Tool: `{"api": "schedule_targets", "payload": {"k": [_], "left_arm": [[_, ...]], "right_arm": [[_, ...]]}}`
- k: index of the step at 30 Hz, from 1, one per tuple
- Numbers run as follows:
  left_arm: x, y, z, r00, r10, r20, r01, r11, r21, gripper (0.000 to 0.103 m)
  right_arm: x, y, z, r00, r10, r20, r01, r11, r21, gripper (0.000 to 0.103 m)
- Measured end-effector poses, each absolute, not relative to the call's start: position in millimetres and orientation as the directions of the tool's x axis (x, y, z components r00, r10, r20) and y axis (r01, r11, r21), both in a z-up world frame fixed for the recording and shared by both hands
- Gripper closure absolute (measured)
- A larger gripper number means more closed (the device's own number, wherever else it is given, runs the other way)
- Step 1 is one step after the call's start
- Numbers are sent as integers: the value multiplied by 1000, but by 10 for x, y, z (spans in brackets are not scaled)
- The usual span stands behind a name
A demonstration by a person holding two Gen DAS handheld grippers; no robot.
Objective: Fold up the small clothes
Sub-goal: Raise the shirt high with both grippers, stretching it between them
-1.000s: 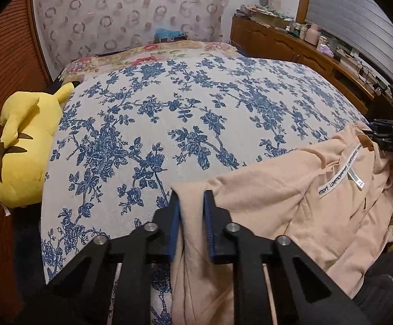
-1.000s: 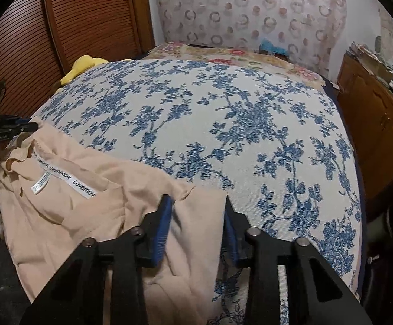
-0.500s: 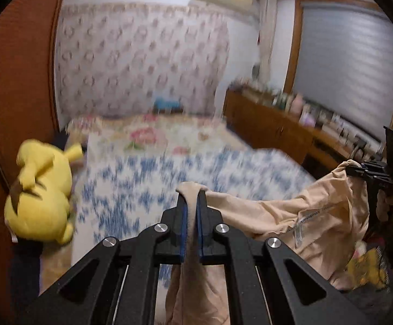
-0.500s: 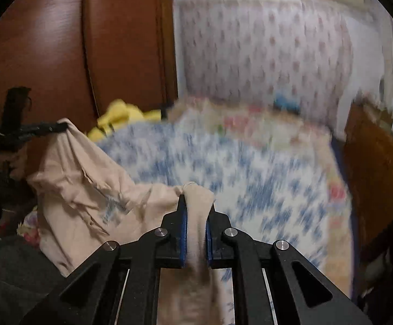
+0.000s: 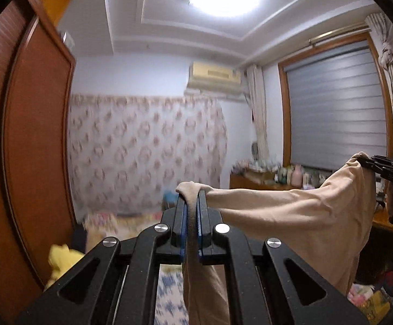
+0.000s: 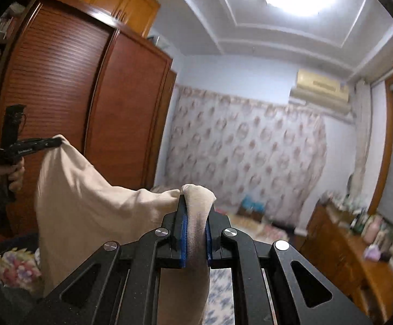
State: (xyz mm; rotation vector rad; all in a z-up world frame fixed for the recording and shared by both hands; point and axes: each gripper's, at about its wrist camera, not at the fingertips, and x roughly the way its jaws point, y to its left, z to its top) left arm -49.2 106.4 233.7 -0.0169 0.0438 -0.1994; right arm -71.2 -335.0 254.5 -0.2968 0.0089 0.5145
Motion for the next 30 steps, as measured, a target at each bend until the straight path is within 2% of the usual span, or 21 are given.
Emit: {"api": "schedule_targets", "payload": {"k": [8, 14, 22, 30], "left_arm": [[-859, 1092, 2999, 978, -176, 112, 170, 984, 60, 97], [-1022, 1092, 3311, 972, -154, 180, 136, 985, 108, 97], [-1122, 1123, 3345, 969, -145, 198, 125, 986, 109, 97], [-652, 1050, 3233, 984, -117, 131, 104, 989, 102, 97]], "right_arm": [[-1045, -3451, 3235, 896, 443, 35, -408, 850, -333, 93], [-1312, -3431, 3548, 901, 422, 101, -355, 852, -385, 93], [-1133, -3267, 3352, 904, 414, 106, -338, 844, -417, 93], [-825, -3168, 3270, 918, 392, 55, -338, 849, -406, 93]]}}
